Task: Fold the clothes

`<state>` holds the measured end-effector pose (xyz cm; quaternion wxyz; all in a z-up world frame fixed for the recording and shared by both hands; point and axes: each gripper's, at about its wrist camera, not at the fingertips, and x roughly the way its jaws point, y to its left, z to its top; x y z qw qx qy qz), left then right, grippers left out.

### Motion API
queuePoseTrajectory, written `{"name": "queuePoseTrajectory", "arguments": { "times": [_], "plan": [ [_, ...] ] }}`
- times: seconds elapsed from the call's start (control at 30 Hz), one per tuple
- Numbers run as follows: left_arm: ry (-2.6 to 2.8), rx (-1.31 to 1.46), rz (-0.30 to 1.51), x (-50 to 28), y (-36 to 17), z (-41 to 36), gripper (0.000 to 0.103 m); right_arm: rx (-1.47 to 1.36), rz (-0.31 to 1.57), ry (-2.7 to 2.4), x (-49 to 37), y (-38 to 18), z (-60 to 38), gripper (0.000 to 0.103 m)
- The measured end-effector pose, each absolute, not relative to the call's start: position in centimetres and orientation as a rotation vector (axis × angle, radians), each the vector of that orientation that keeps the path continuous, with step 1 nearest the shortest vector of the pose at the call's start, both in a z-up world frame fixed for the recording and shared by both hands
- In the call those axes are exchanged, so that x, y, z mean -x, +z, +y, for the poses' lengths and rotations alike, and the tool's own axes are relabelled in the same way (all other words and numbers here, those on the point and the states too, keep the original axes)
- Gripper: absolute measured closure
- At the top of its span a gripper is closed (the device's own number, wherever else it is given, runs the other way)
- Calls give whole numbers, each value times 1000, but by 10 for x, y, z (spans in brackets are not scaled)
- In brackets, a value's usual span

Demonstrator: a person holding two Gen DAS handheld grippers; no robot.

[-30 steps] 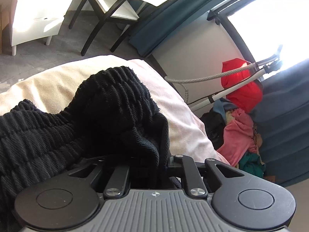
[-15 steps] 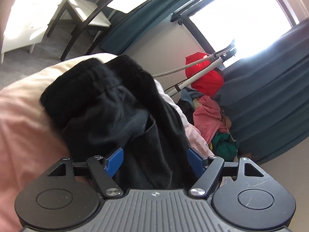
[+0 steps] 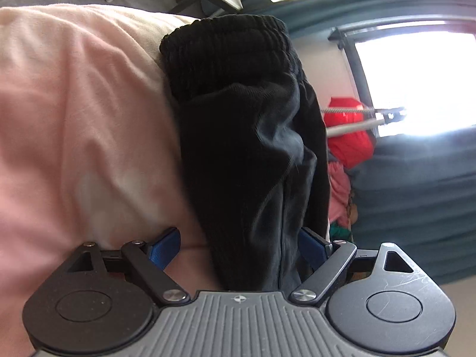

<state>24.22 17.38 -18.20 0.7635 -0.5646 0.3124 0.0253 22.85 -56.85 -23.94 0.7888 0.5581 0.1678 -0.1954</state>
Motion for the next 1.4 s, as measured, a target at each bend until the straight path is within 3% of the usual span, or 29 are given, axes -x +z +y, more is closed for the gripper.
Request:
{"name": "queuePoseTrajectory", "arguments": {
  "times": [0.03, 0.1, 0.2, 0.27, 0.3, 0.33, 0.43, 0.73, 1.0, 1.27, 1.4],
  "plan": [
    [57, 1221, 660, -248, -184, 174, 17, -1165, 348, -424, -235, -240, -567, 41],
    [100, 1191, 649, -258, -184, 173, 31, -1131, 306, -434, -247, -241, -567, 41],
    [136, 1203, 620, -268, -188, 175, 39, -1076, 269, -453, -264, -241, -567, 43],
    [153, 1191, 608, -270, -190, 177, 59, -1058, 256, -467, -271, -242, -567, 58],
    [150, 1206, 595, -268, -190, 179, 66, -1058, 253, -472, -273, -243, -568, 73],
    [147, 1219, 584, -267, -189, 180, 77, -1058, 249, -478, -275, -243, -569, 82],
    [127, 1206, 581, -257, -174, 187, 87, -1064, 224, -489, -267, -238, -568, 90],
    [77, 1129, 551, -202, -120, 212, 89, -1108, 232, -445, -221, -205, -560, 91],
    [71, 1006, 641, -88, -76, 260, 88, -1164, 338, -405, -172, -186, -543, 92],
    [11, 830, 769, 2, -94, 278, 86, -1132, 506, -449, -150, -190, -531, 92],
    [-59, 650, 839, -2, -107, 260, 82, -1221, 560, -482, -144, -212, -540, 82]
  ]
}}
